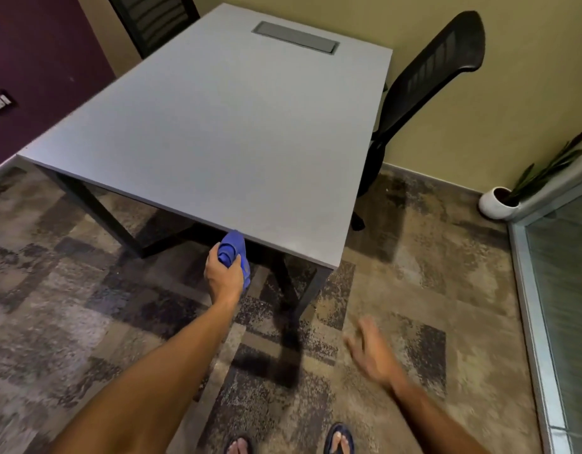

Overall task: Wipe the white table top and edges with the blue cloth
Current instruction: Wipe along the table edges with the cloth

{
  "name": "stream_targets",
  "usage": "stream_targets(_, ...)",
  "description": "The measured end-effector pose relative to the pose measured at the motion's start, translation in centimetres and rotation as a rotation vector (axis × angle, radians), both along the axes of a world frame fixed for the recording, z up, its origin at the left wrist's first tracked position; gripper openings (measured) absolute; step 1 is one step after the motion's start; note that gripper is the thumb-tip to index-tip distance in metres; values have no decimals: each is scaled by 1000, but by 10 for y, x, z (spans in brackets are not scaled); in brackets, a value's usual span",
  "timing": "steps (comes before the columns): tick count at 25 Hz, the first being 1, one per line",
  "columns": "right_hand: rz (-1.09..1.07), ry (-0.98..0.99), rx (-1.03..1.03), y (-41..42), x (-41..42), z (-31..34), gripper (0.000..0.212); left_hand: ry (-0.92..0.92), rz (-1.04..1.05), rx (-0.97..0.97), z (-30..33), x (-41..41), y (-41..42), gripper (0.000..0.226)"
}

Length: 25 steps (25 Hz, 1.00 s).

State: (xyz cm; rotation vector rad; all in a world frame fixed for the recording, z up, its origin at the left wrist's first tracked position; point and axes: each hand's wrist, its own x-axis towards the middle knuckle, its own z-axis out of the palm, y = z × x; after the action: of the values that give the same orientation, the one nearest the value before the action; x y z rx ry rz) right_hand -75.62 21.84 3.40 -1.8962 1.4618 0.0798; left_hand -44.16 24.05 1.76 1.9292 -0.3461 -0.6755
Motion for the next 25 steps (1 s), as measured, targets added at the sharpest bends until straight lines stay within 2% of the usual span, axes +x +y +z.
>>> stream_targets(3, 59, -48, -359, -84, 62, 14, 58, -70, -1, -30, -18, -2, -14, 56)
stream_targets(6, 296, 192, -490, -153, 94, 12, 63, -129, 10, -46, -35, -4, -19, 60)
stream_targets(10, 409, 338, -386, -184, 102, -13, 61, -299, 95, -118, -54, -5, -24, 65)
stream_targets(12, 416, 365, -404, -186, 98, -33, 58, -372, 91, -158, -65, -6, -30, 67)
stream_targets(16, 393, 343, -465, -188, 95, -38, 59, -254, -57, -104, -77, -23, -48, 69)
stream_targets(20, 417, 334, -444, -188, 93, -44, 62, -239, -6, -130, -79, -44, -58, 68)
stream_targets(25, 448, 280, -447, -197, 85, -50, 61, -238, -58, -155, -86, -67, -55, 69)
